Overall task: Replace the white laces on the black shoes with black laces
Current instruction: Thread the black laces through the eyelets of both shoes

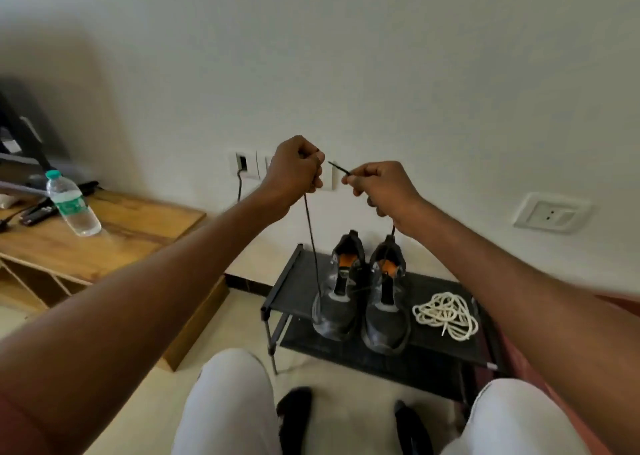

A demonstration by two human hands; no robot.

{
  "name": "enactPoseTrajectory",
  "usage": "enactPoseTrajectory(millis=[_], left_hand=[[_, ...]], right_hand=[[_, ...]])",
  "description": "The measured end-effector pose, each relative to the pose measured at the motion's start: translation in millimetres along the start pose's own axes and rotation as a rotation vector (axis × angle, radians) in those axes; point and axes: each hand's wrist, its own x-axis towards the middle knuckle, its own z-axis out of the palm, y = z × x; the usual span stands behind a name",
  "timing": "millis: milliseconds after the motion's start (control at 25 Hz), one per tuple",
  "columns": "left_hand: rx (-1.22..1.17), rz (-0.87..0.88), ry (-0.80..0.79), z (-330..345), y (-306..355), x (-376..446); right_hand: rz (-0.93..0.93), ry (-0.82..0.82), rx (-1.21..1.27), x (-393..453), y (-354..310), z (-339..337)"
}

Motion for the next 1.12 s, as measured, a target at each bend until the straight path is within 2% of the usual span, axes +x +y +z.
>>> enactPoseTrajectory(millis=[80,240,440,640,800,880,1040,1120], left_hand=[[0.11,-0.053,0.003,22.3,-48.8,-5.7],[0.396,-0.202,-0.167,76.4,-152.8,-13.7],[0.547,-0.443,-0.322,102.1,-232.5,-22.4],[0.434,-0.467,-0.451,95.6,-241.7,-4.4],[0.448,-0.479,-0.46,93.6,-241.9,-3.2],[0.404,-0.555,-0.442,90.0,-237.1,-1.2],[0.058,-0.827,-0.379,77.9,-231.1,7.4],[-0.038,-0.891,-0.365,73.4,-230.7,8.2]], right_hand=[[0.041,-0.021,-0.075,1.1,56.5,18.1],[0.184,-0.039,-0.15,1.3,163.3,51.4],[0.187,-0.165,-0.331,11.4,215.1,68.5],[0.118,-0.285,-0.462,20.2,226.4,69.1],[0.058,-0.374,-0.528,15.7,228.6,74.2],[0.048,-0.35,-0.545,16.3,228.4,76.1],[0.069,-0.356,-0.571,16.0,227.6,75.7],[0.059,-0.348,-0.601,17.2,226.7,77.0]])
